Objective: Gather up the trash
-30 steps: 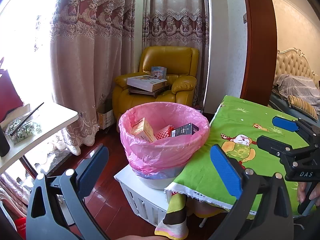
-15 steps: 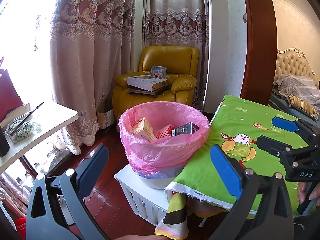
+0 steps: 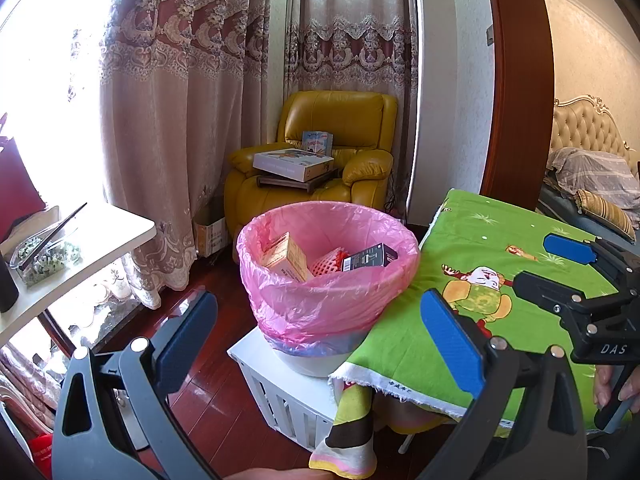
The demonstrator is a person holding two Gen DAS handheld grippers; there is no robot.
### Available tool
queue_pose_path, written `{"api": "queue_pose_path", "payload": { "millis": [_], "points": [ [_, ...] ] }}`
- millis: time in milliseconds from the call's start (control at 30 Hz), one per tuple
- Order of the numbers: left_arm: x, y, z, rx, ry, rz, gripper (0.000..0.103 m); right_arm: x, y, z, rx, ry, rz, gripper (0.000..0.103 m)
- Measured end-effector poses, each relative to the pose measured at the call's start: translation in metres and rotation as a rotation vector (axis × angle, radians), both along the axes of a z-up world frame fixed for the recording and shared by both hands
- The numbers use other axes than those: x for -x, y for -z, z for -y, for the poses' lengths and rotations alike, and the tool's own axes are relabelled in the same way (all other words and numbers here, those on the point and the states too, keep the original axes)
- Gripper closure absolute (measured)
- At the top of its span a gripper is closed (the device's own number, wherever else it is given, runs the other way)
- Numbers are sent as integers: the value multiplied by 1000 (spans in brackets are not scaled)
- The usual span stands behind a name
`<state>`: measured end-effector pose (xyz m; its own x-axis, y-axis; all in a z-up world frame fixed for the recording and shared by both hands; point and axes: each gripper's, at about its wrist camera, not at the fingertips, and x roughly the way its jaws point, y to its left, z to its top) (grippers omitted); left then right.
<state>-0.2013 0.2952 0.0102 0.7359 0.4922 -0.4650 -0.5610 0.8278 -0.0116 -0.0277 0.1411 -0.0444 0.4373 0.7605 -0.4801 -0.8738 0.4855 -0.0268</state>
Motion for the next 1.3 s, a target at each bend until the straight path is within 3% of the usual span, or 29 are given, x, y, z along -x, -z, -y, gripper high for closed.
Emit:
{"api": "queue_pose_path", "payload": {
  "millis": [1300],
  "points": [
    [-4, 3, -5, 30, -3, -4, 4, 1, 2, 5, -12, 9, -16, 18]
  ]
}}
